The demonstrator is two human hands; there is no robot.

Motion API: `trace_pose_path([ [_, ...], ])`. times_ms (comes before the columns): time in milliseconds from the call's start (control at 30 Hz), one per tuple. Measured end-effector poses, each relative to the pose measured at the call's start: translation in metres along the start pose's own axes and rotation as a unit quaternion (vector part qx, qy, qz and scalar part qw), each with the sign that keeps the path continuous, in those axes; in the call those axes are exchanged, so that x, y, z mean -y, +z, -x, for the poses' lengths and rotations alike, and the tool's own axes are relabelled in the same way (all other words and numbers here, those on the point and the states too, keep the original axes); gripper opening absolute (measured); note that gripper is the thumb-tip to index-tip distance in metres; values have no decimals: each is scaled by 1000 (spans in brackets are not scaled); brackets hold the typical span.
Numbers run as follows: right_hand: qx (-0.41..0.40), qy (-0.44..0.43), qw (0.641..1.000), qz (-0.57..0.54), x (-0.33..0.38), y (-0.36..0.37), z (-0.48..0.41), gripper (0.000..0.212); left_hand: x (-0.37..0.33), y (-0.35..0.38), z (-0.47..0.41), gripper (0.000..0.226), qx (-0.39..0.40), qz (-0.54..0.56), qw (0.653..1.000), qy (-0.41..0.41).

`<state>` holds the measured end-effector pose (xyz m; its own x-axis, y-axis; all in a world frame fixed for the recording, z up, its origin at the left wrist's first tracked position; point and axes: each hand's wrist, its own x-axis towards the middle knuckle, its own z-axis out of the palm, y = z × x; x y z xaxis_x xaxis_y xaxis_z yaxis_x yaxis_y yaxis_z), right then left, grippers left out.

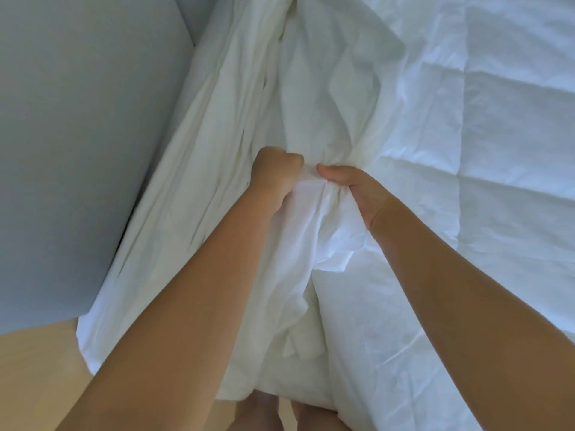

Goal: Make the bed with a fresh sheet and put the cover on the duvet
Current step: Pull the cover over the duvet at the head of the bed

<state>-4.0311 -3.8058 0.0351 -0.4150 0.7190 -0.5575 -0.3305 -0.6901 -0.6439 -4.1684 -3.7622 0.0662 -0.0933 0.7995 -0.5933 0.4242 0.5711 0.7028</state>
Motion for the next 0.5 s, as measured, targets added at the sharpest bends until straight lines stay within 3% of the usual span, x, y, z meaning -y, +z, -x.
trace_pose_path([
  [67, 15, 29, 999, 44, 4, 1, 2, 24, -18, 1, 2, 38, -24, 26, 994, 107],
  [133, 28, 59, 994, 85, 9, 3, 1, 32, -39, 9, 12, 45, 5, 51, 977, 205],
  [200, 61, 44, 993, 96, 12, 7, 0, 27, -55, 21, 25, 48, 33, 36, 970, 240],
  [267, 66, 12, 995, 72, 12, 7, 3, 23, -59, 25, 28, 43, 45, 32, 975, 214],
  [367, 12, -23, 1000, -4, 3, -3, 9, 26, -38, 21, 25, 25, 6, 18, 986, 167],
  [433, -1, -48, 997, -60, -4, -10, 12, 18, -10, 17, 22, 37, -7, -82, 986, 142],
  [500, 0, -45, 995, -91, -7, -14, 15, 16, 12, 14, 22, 52, 24, -143, 988, 60],
])
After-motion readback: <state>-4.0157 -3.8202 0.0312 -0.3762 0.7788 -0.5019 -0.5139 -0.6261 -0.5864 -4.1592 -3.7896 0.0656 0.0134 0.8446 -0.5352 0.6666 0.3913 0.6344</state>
